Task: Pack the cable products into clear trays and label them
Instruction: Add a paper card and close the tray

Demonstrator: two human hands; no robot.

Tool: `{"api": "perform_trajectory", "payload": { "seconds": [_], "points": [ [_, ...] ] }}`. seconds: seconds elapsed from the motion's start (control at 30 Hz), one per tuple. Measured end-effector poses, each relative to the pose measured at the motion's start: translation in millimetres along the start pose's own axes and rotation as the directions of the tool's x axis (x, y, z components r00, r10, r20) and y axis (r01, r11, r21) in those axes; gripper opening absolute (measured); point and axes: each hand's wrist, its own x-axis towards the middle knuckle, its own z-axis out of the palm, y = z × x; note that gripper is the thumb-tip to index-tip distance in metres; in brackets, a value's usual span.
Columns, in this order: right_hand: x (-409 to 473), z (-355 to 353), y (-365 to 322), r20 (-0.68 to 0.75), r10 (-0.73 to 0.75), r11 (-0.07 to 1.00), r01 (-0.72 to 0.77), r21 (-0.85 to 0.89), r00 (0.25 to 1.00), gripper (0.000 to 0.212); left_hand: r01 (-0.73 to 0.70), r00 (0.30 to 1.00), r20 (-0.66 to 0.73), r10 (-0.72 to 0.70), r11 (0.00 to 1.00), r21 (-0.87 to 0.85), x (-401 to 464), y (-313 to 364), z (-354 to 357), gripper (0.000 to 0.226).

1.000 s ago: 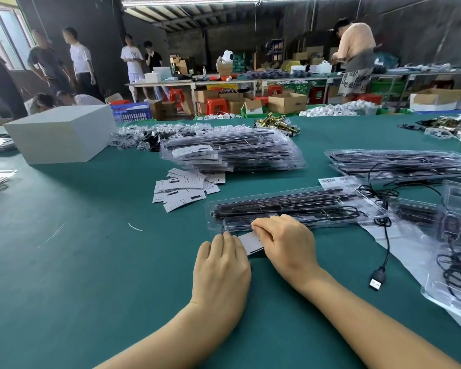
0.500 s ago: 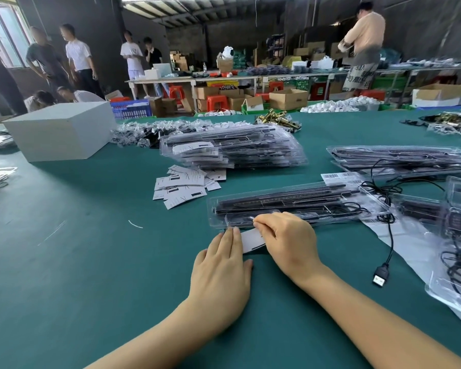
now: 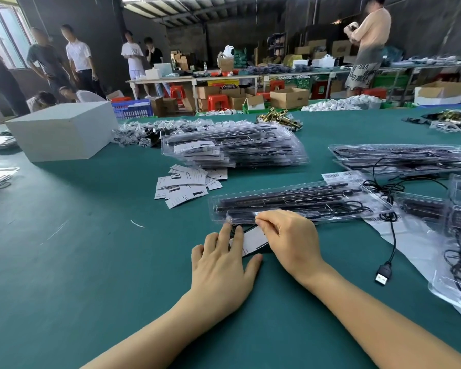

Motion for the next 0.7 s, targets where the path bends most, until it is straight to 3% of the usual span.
{"api": "perform_trajectory", "payload": {
  "seconds": [0.33,0.47,0.6,0.7],
  "points": [
    [-0.1,-1.4,-0.7,0.039,-0.008,1.000,0.009,-0.023,0.999,0.004,-0.108,0.993,0.048,0.107,0.994,0.012,4.7,-8.6,-6.2,0.070],
    [-0.1,-3.9,-0.7,0.082,0.076,0.994,-0.081,0.068,0.994,0.008,-0.141,0.987,0.067,0.145,0.988,-0.062,11.6,-14.4,-12.5,0.062],
    [-2.5,-8.4,-3.0,0.146,0.285,0.924,-0.312,0.221,0.947,0.006,-0.174,0.977,0.100,0.186,0.977,-0.120,16.8,-22.8,-19.7,0.057],
    [-5.5,-9.4,-4.1,0.245,0.589,0.677,-0.636,0.371,0.770,0.011,-0.175,0.975,0.112,0.192,0.973,-0.150,17.6,-23.6,-21.7,0.061]
  ]
}}
